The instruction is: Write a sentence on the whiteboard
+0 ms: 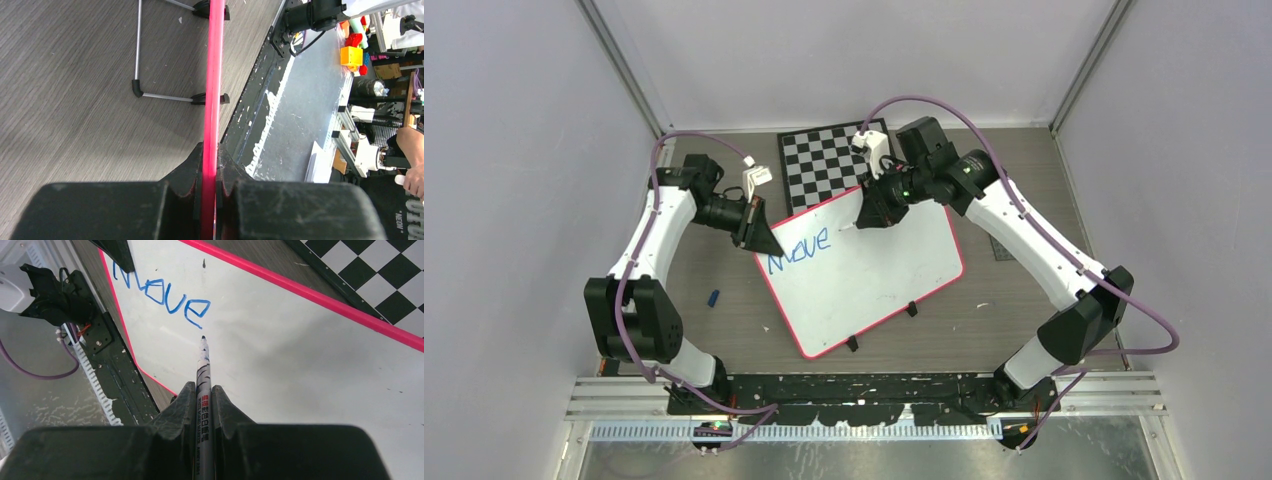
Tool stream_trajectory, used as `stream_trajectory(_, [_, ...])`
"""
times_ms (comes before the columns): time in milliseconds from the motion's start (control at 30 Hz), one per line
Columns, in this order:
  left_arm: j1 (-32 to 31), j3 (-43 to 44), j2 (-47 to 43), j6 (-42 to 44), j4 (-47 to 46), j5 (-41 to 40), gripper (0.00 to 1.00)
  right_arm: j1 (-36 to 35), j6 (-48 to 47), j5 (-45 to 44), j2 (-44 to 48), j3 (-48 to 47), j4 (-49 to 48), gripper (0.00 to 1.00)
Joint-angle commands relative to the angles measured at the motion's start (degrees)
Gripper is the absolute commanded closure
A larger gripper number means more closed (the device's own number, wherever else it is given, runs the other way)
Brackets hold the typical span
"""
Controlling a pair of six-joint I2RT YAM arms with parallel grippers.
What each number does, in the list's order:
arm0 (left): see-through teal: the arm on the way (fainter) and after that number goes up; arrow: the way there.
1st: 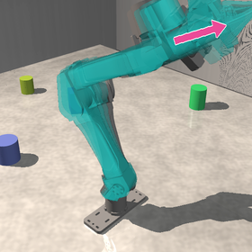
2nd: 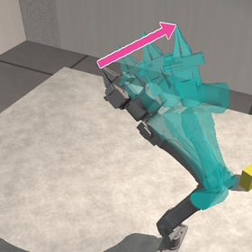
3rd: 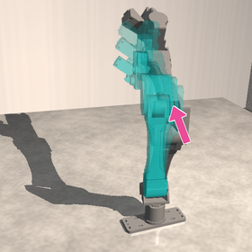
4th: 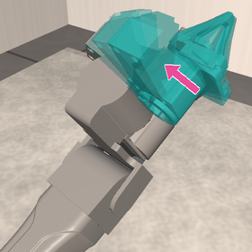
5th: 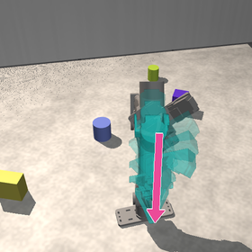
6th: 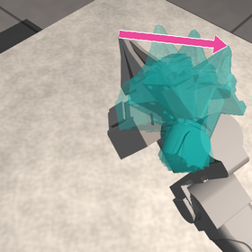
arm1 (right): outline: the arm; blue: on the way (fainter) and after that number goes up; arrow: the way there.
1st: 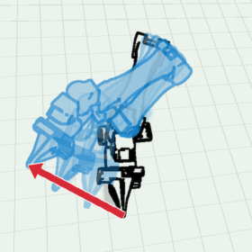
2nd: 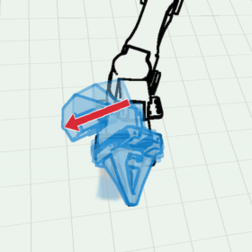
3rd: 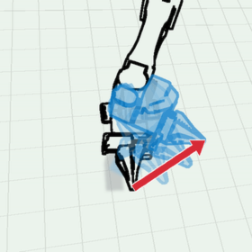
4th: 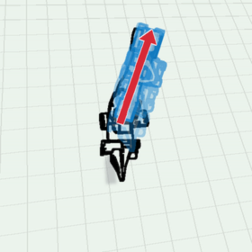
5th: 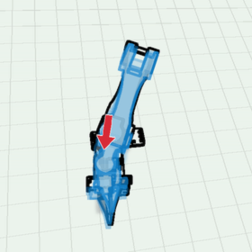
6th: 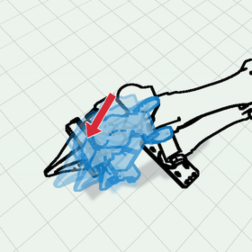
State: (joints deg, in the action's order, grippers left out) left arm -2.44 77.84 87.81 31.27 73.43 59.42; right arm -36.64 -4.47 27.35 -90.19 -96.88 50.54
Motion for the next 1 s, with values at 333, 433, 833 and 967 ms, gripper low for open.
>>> stream_trajectory(333, [-2.4,-0.9,-1.1,1.8,-5.3,-8.3,1.0,0.4,2.9,1.9,4.0,1.0,-3.5,1.0])
stream_trajectory(433, [-2.4,-1.0,-1.1,1.8,-5.4,-8.3,1.0,0.8,3.4,1.5,3.9,0.9,-4.3,1.0])
stream_trajectory(833, [-2.5,-1.3,-1.3,1.8,-5.5,-8.4,1.0,0.9,3.2,-3.9,2.6,-0.1,-6.3,1.0])
stream_trajectory(967, [-2.5,-1.3,-1.4,1.8,-5.5,-8.4,1.0,0.8,2.7,-5.9,2.1,0.3,-6.3,1.0])
